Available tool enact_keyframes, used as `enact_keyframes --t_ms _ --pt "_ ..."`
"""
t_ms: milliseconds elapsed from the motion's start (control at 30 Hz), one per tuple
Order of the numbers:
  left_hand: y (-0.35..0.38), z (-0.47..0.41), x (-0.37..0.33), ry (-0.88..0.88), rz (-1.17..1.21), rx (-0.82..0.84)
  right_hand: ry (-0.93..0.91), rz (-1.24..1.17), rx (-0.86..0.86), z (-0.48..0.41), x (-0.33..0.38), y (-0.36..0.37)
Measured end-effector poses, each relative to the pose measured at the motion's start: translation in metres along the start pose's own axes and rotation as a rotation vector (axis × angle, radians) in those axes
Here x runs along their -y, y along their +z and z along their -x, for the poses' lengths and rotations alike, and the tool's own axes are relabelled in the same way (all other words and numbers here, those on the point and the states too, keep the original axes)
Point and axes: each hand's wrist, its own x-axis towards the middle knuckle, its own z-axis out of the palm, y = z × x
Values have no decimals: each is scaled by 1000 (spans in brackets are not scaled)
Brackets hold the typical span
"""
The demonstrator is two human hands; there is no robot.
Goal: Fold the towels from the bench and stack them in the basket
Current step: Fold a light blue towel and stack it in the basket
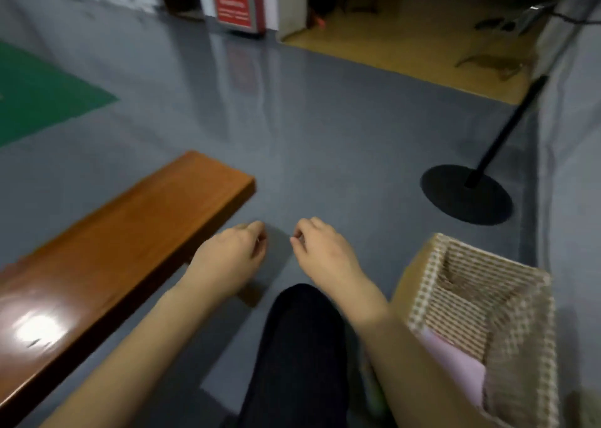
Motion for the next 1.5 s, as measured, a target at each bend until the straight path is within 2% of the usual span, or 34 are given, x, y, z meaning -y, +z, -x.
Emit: enact_keyframes --t_ms 200,333,567,800,1000,1167,1400,1500 --pt "-59 94 104 -329 -28 -142 -347 -84 182 -25 132 44" --pt "-79 174 146 -568 -37 -247 -560 -98 332 -15 211 71" --pt "-76 312 175 -971 2 -329 -867 -84 490 44 314 123" --pt "-56 413 185 -1209 56 -363 -1103 -39 661 116 379 169" --pt "-53 471 216 -1303 44 -365 -1204 -19 692 151 432 208" --pt "-74 505 260 -1333 43 -404 -1188 -55 658 150 490 231" --pt "-104 535 323 -1394 -35 -660 -1204 -166 534 150 571 257" --pt "-97 534 336 -1435 20 -644 -1161 -78 529 154 583 276"
